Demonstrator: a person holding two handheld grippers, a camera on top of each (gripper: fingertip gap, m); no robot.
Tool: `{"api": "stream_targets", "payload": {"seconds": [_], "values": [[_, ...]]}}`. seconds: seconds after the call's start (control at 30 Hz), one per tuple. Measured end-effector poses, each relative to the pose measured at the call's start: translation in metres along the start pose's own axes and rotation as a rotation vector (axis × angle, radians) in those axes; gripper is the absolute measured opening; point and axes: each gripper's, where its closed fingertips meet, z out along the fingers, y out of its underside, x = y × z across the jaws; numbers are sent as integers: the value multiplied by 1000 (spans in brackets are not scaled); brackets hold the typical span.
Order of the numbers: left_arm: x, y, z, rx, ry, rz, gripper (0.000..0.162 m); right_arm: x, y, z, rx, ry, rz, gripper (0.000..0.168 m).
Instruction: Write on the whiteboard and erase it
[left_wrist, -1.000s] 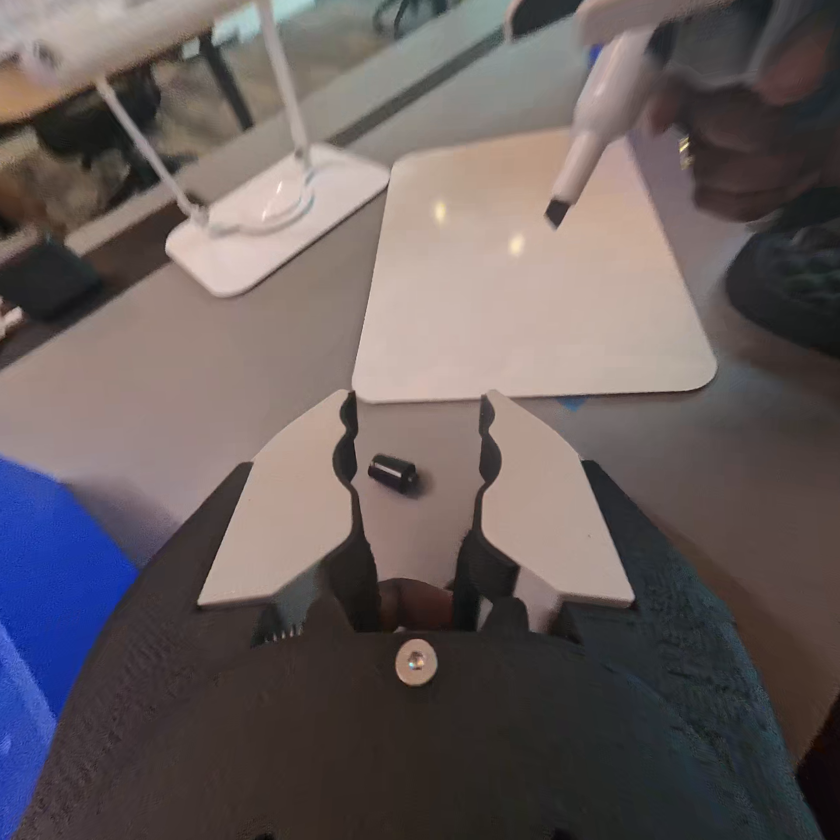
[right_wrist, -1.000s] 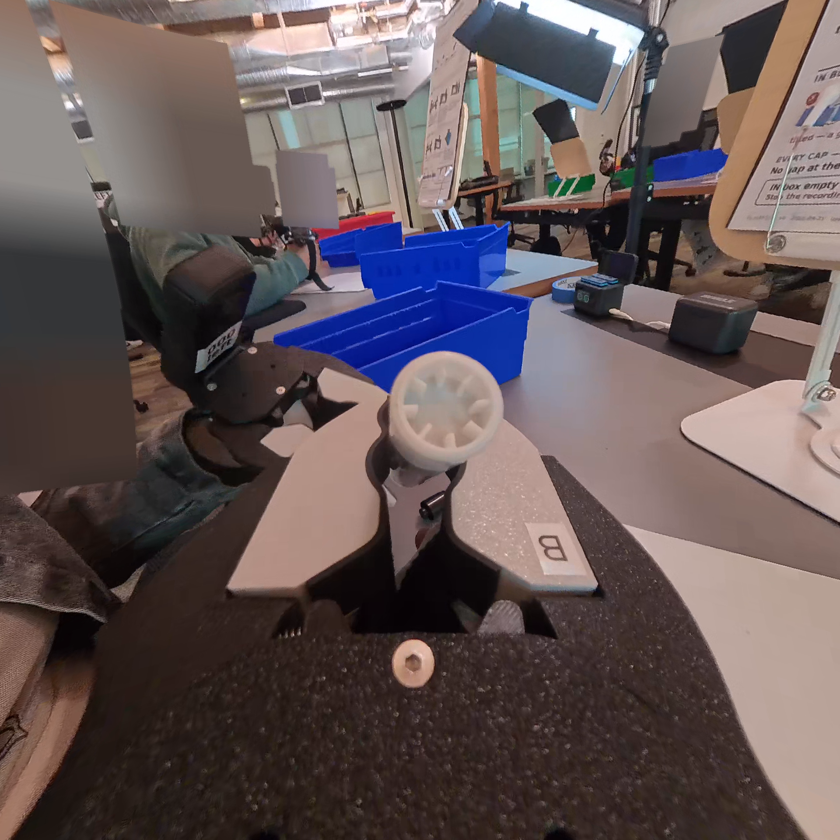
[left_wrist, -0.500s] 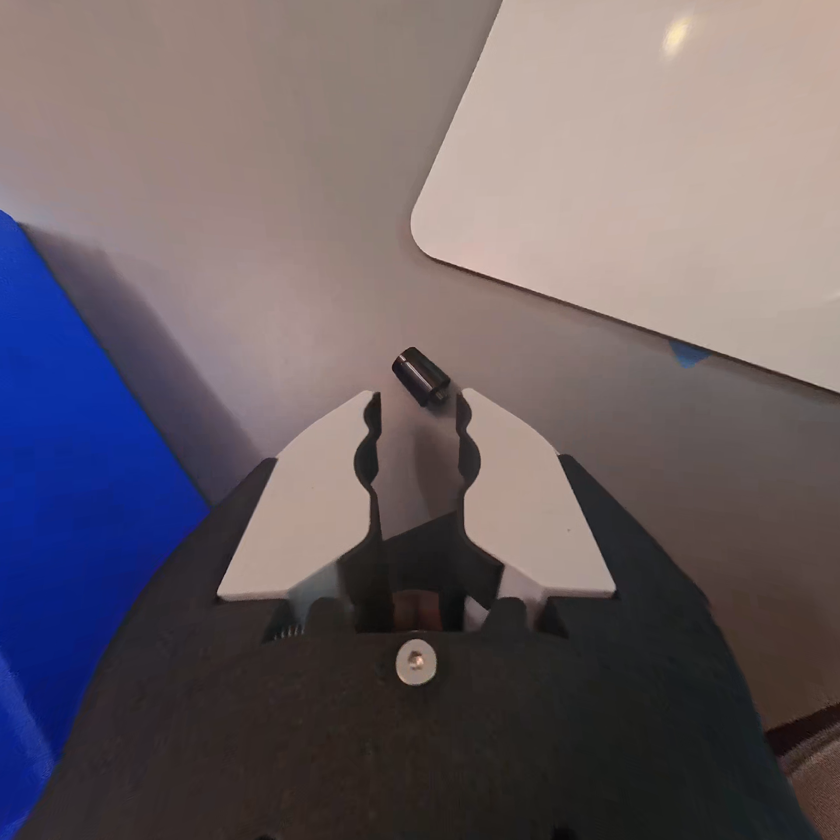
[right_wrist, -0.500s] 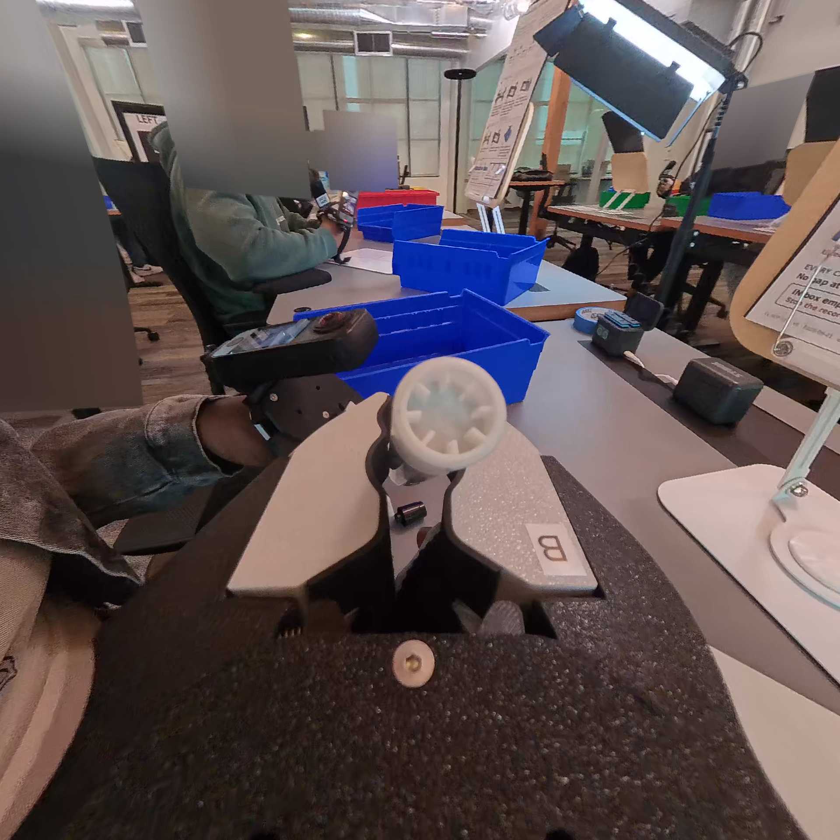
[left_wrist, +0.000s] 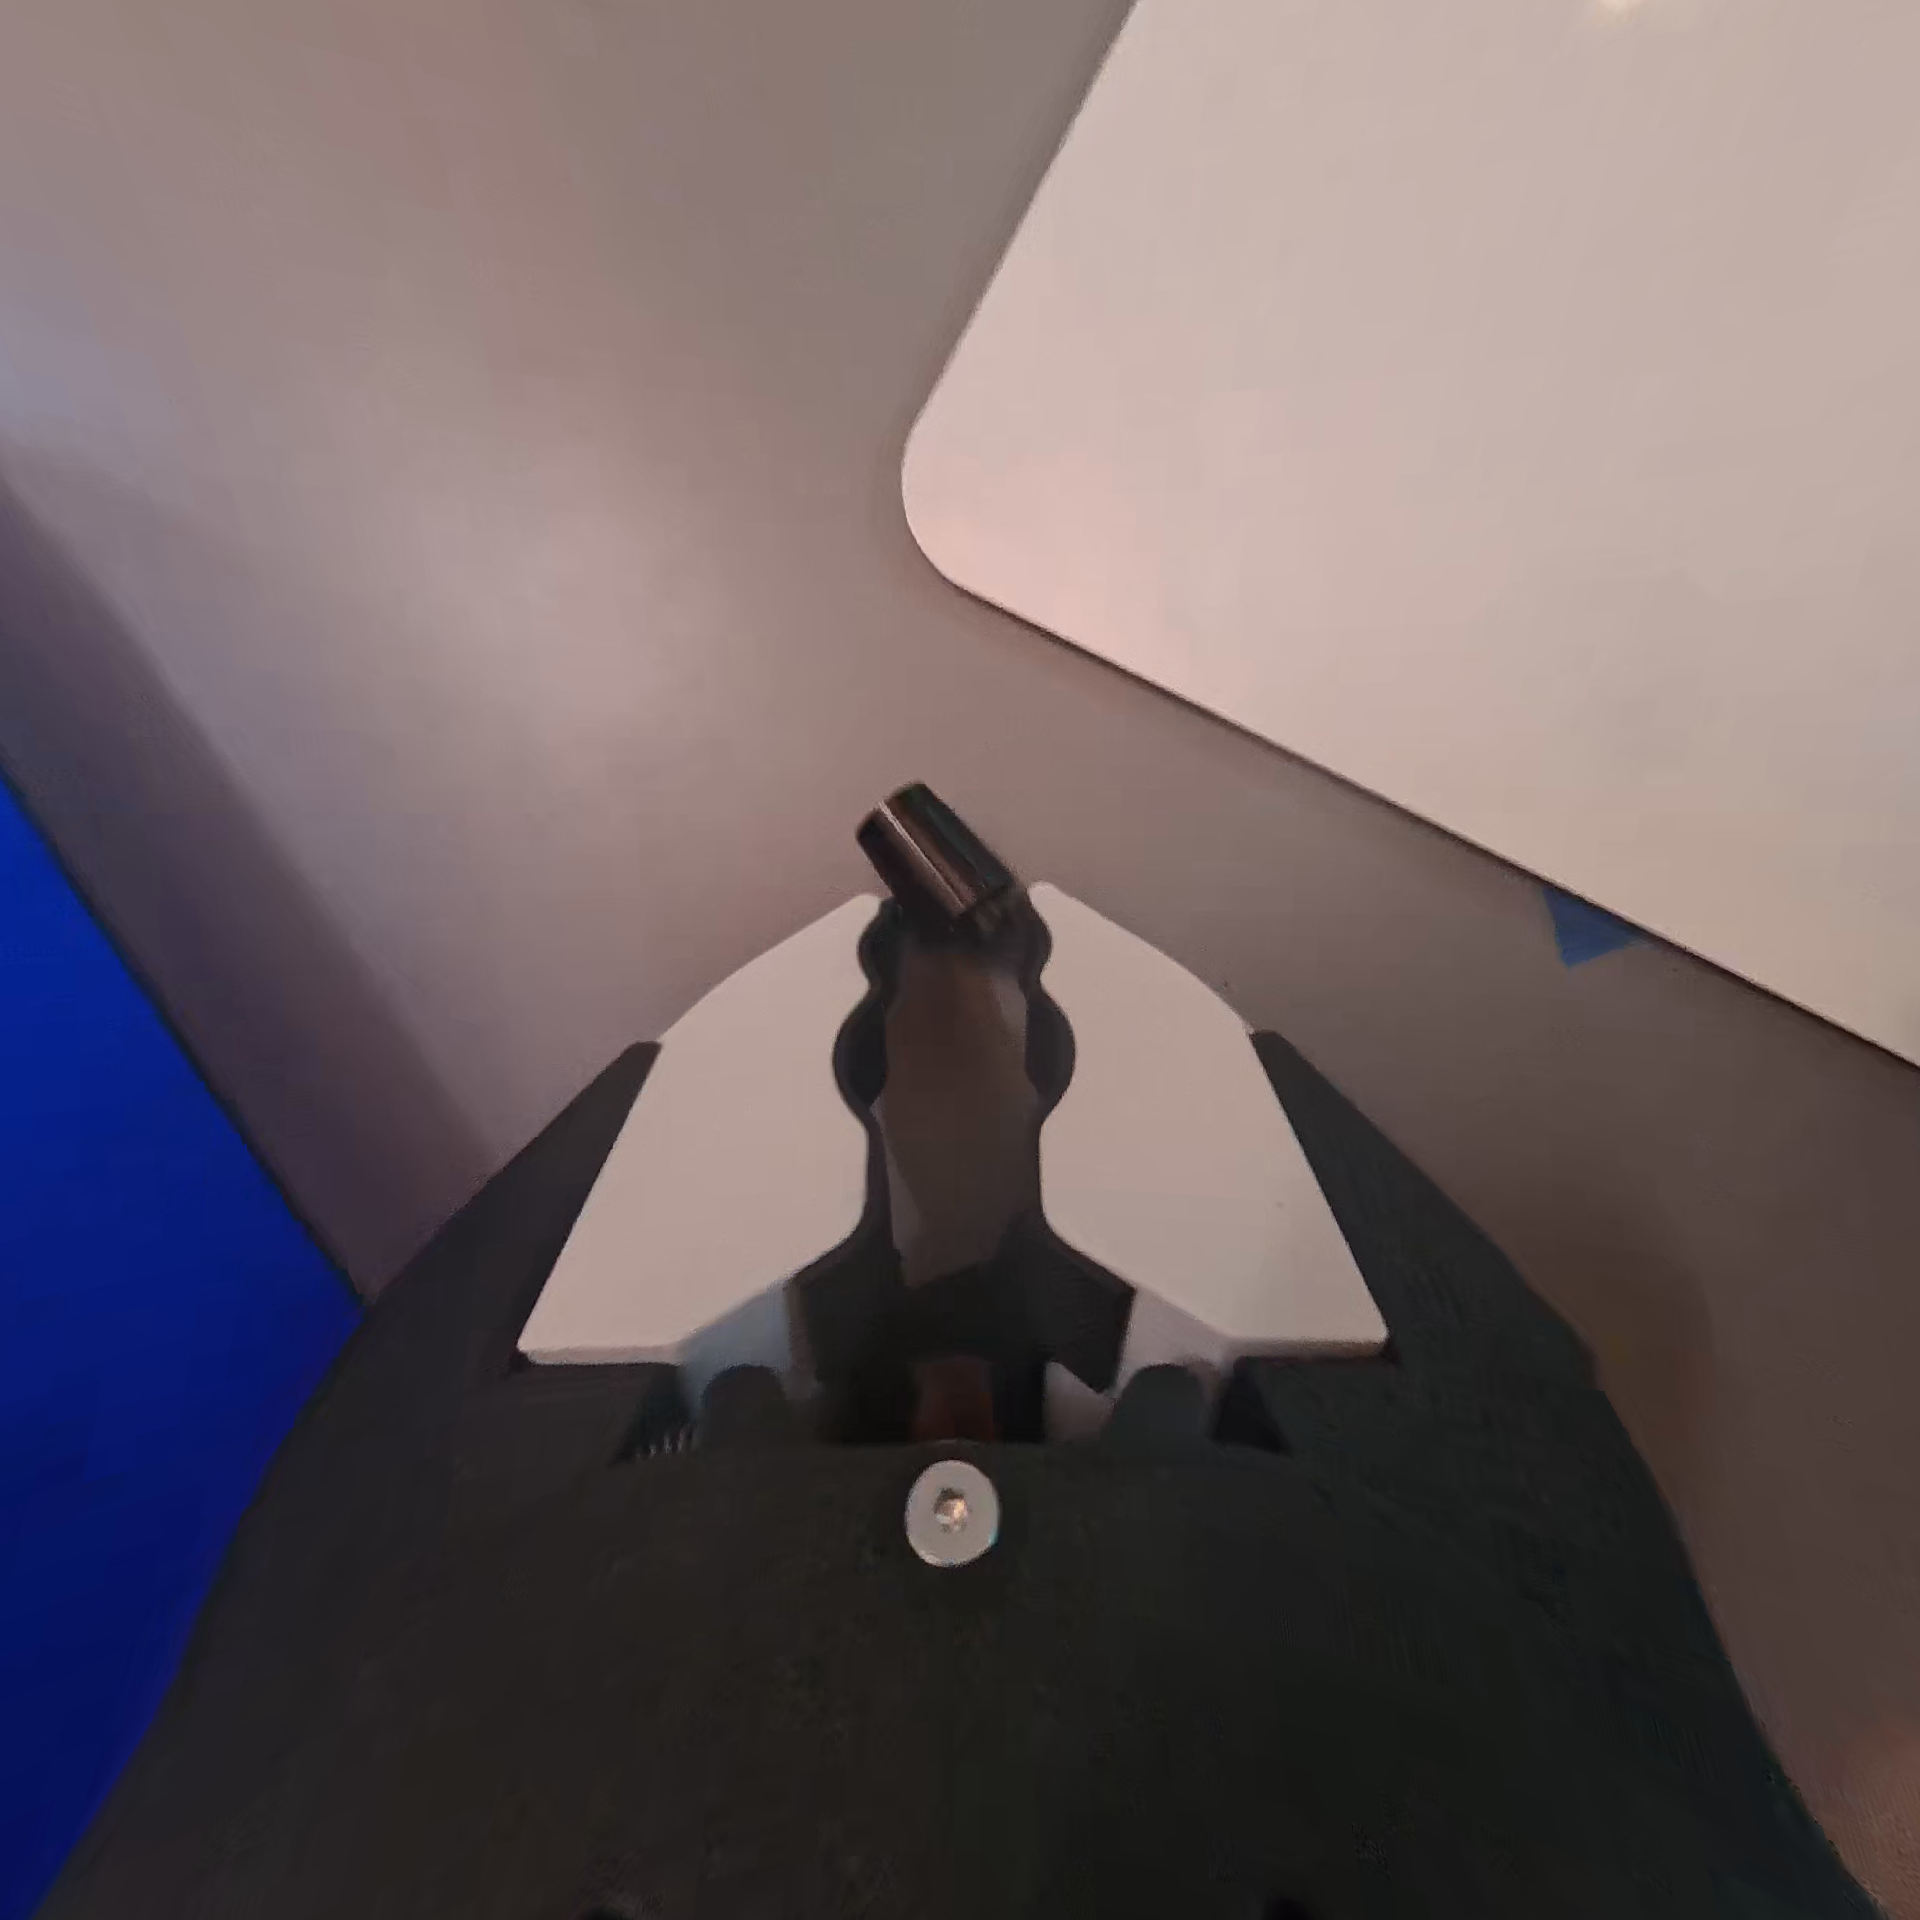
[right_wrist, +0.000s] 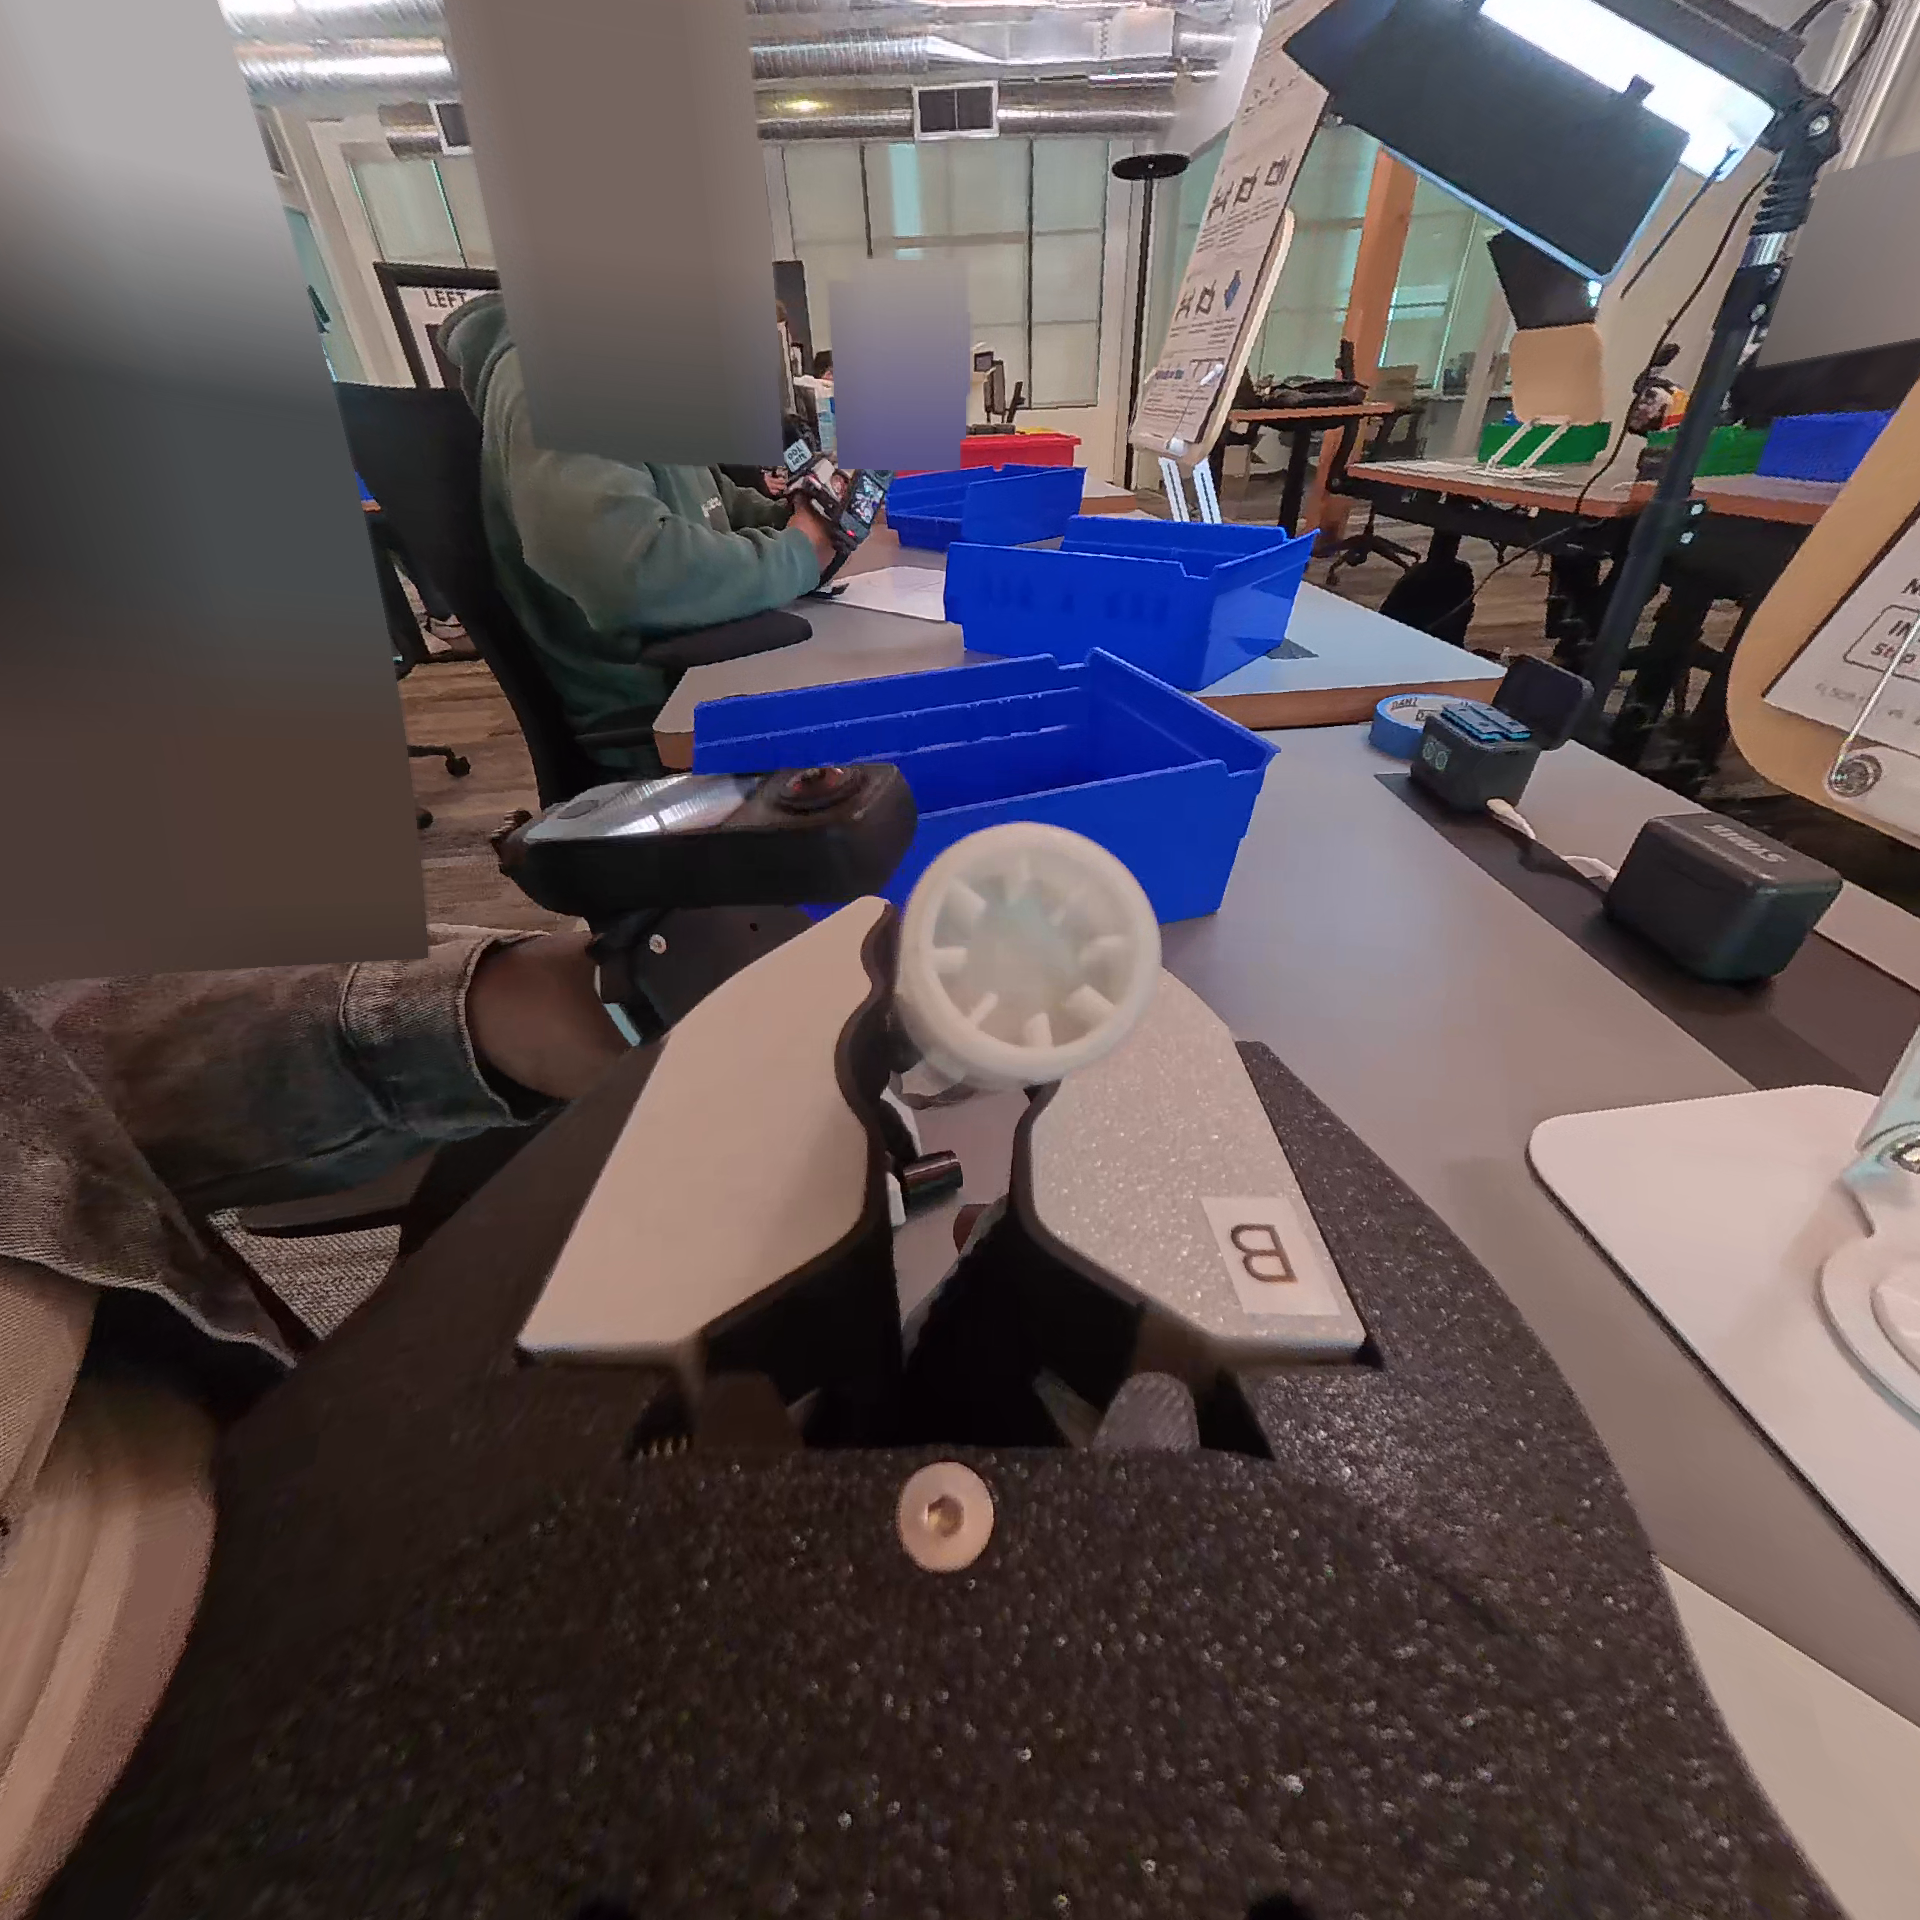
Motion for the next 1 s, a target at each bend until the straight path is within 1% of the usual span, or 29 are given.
{"api": "stream_targets", "payload": {"seconds": [0.07,0.1,0.2,0.23,0.3,0.37,0.43,0.47,0.6,0.63,0.8,0.87,0.9,1.0], "values": [[-1,0,0,7,10,-10,22,1,2,-1,-3,0,0,20],[-2,-1,1,10,9,-11,26,2,3,0,-5,0,1,20],[-8,1,0,-12,9,-12,45,2,6,0,-15,-4,4,20],[-7,1,-2,-6,13,-13,47,2,7,1,-17,-3,4,20],[3,-7,-7,46,61,-36,46,2,6,2,-19,-1,1,20],[1,-13,-6,80,51,-55,41,1,6,4,-17,-3,-4,20],[-6,-6,3,43,30,-71,39,1,4,5,-8,-6,-5,20],[-9,-9,6,64,17,-78,37,1,3,4,-3,-8,-1,20],[-13,-8,7,46,-4,-56,29,4,4,2,-6,-6,6,20],[-15,-7,6,42,-7,-54,22,5,4,1,-10,-4,3,20],[-16,-4,4,11,11,-43,22,6,3,0,-5,-3,0,20],[-13,-3,1,-8,46,-49,36,6,2,-1,-1,3,-1,20],[-12,-4,-1,2,60,-57,40,6,2,-2,0,5,-1,20],[-10,-12,-10,57,69,-79,43,8,2,-3,3,8,-1,20]]}}
